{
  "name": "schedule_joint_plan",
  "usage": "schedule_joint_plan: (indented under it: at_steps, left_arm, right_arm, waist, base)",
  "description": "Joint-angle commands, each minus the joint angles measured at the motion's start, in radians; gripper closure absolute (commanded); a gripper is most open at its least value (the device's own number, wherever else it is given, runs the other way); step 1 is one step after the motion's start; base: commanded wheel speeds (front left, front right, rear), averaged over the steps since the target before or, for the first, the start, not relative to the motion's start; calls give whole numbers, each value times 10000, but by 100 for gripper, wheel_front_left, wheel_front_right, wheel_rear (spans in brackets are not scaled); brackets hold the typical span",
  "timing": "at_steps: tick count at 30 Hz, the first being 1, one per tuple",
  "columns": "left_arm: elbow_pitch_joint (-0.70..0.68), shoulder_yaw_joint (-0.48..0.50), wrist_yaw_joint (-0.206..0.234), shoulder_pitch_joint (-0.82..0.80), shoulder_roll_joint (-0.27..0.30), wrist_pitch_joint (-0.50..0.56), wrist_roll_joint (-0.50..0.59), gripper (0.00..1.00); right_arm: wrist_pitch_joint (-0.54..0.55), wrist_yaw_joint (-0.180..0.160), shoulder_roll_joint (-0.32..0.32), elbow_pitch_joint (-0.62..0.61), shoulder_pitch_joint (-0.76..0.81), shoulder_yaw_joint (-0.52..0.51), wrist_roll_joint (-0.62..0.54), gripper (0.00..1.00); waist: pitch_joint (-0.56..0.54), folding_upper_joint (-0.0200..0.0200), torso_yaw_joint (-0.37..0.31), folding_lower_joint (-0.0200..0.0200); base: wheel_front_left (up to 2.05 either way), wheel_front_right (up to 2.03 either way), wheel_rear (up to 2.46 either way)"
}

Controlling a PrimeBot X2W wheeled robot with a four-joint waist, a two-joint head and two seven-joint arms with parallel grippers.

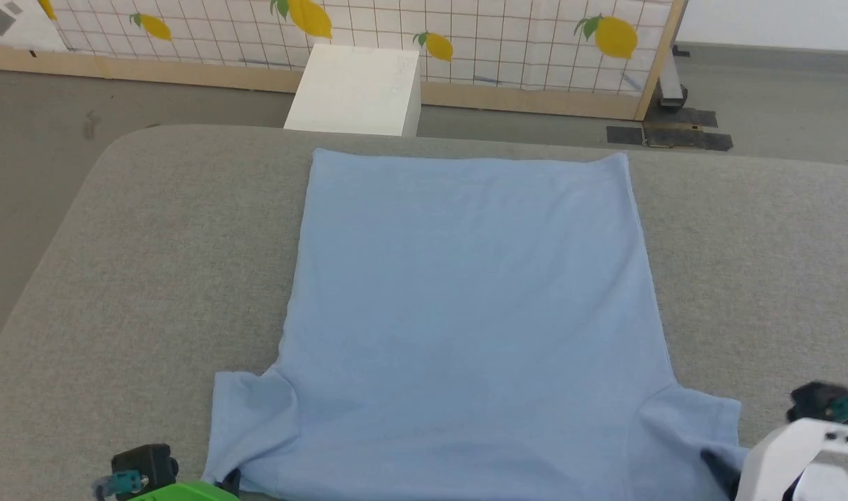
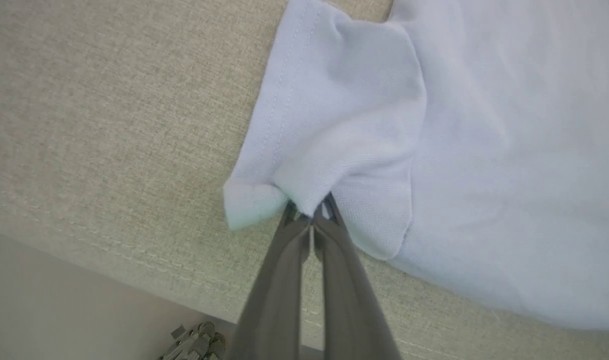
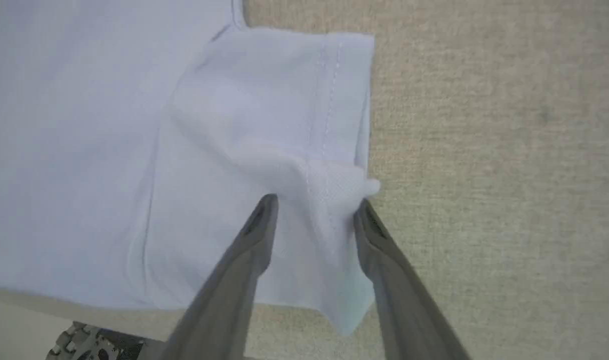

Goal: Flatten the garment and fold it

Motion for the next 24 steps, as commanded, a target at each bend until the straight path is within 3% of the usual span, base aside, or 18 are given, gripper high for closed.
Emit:
schedule_joint_plan:
  at_steps: [1,11,12,16,24]
  left_arm:
    - [-98,103,-8,-83,14,-118,-40,100]
    - [-1195,441,266,461,55,-193,-222,100]
    - [-1565,364,246,357,-41,-139,-317,100]
    - [-1893,248,145,-48,-154,-89,-435,100]
    - [-2326,-84,-30,-973,-259,-67,-358,100]
  right_arm:
    - [-289,-15,-20,-211,-308,-115,239,0]
    - [-2128,-15,-67,-1348,-2445,-559,301,0]
    - [-2514,-15,-236,-990,-3772,-276,-211,0]
    - [-2836,-15,-470,105,-5629,23,-798,0]
    - [-1953,-15,-620,2835,-9456,-125,-1990,0]
  waist:
    - [-51,0,-53,1]
    - [406,0,-335,1]
    - [1048,0,-251,1]
    - [2062,0,72,1]
    - [4068,0,880,1]
  base:
    - [0,0,0]
    - [0,0,0]
    - [0,0,0]
    - [0,0,0]
    - [0,0,0]
